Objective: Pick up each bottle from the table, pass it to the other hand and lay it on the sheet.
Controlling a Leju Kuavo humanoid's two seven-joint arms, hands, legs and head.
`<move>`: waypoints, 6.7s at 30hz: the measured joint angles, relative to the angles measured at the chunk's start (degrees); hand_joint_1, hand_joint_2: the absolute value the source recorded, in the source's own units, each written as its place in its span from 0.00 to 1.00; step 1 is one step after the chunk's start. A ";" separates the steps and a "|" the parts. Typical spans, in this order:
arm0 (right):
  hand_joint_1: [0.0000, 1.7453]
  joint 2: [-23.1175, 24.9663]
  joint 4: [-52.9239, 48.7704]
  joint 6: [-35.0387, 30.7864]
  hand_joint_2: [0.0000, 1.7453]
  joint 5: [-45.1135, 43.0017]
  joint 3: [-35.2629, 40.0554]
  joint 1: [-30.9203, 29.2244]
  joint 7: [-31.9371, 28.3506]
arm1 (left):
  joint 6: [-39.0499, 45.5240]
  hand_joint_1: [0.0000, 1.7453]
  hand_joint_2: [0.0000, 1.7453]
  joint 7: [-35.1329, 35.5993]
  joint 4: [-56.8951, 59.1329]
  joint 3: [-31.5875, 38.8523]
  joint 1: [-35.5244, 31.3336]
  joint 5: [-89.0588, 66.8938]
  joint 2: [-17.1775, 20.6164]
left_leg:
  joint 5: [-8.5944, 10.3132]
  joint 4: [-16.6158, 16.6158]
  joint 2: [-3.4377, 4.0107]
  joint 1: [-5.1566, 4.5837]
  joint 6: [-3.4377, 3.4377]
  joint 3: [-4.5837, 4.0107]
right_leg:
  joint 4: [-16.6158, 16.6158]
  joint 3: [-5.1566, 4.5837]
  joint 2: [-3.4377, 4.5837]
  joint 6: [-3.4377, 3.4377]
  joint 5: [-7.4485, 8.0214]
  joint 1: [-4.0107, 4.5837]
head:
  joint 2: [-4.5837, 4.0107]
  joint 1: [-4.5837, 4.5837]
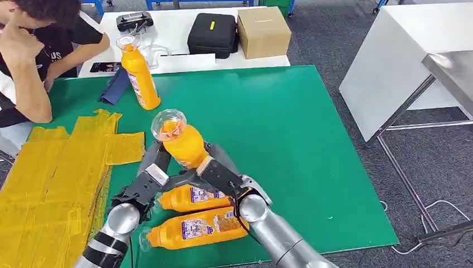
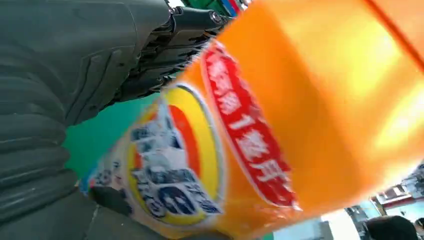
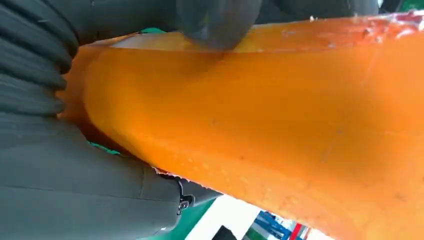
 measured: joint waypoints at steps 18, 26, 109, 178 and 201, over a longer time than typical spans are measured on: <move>1.00 0.44 2.05 0.02 1.00 -0.35 1.44 -0.71 -0.04 | -0.35 1.00 1.00 -1.03 -0.02 -1.23 0.05 3.41 -0.72 | 0.00 0.00 0.00 0.00 0.00 -0.01 | 0.00 -0.02 0.00 0.00 0.00 0.00 | 0.00 0.00; 1.00 0.46 2.14 0.02 1.00 -0.44 1.49 -0.72 -0.07 | -0.35 1.00 1.00 -1.03 -0.02 -1.23 0.06 3.41 -0.74 | 0.00 0.00 0.00 0.00 0.00 -0.01 | 0.00 -0.01 0.00 0.00 0.00 0.00 | 0.00 0.00; 0.00 -5.40 -22.03 -4.68 1.00 -1.73 0.09 3.62 0.28 | 24.96 0.01 1.00 32.76 46.16 3.19 -22.06 -72.81 16.11 | 0.13 0.00 0.11 0.05 -0.16 -0.06 | 0.10 -0.12 0.06 -0.03 0.03 0.03 | 0.00 0.02; 0.00 -11.02 -3.98 0.37 1.00 28.26 14.45 -3.62 10.84 | 12.41 0.00 1.00 -3.87 -2.64 21.33 -1.60 -3.78 2.08 | 0.13 0.00 0.08 0.05 -0.20 -0.11 | 0.12 -0.16 0.06 -0.03 0.03 0.04 | 0.00 0.04; 0.00 -6.84 7.06 1.27 1.00 28.07 17.16 -6.36 11.34 | 13.33 0.00 1.00 -3.58 -1.97 20.11 -2.13 -3.32 1.18 | 0.13 0.00 0.10 0.05 -0.20 -0.10 | 0.11 -0.19 0.06 -0.04 0.02 0.04 | 0.00 0.04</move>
